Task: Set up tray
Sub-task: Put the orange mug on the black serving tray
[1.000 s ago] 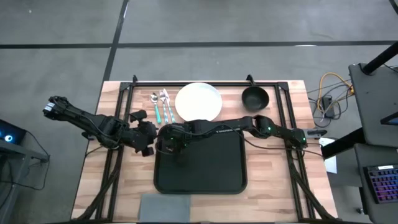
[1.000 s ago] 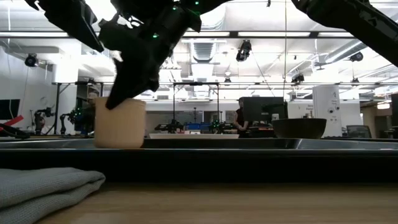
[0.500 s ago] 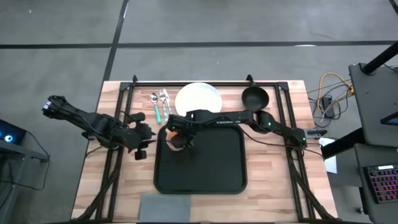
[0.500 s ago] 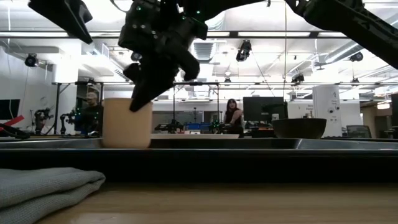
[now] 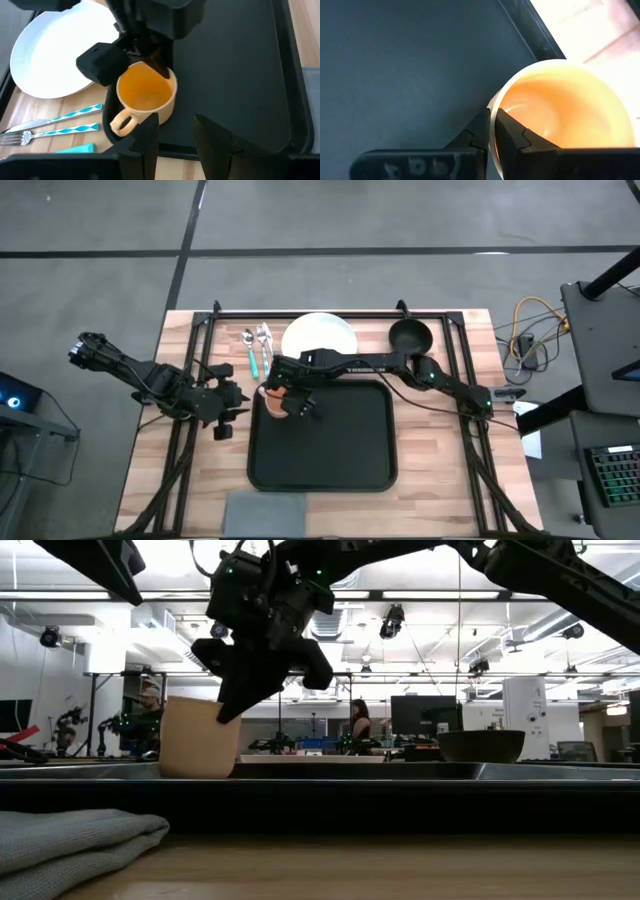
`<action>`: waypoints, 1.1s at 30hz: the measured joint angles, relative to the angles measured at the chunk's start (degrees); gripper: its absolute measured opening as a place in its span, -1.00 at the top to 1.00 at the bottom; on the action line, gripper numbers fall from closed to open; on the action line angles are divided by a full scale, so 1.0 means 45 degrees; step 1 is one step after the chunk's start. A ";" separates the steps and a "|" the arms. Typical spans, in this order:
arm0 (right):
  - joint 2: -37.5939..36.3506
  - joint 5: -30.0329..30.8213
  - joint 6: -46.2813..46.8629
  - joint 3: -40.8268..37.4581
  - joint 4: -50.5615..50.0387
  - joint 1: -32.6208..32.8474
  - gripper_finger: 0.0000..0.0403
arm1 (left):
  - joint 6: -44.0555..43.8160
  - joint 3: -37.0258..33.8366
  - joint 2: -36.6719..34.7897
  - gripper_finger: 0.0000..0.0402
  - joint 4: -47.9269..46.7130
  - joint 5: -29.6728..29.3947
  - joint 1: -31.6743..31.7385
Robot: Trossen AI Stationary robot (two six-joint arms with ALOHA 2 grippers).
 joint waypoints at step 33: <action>-0.1736 0.0386 0.6922 0.0936 -0.2172 0.0749 0.25 | 0.0621 -0.1411 -0.0011 0.49 -0.0036 -0.3783 0.0855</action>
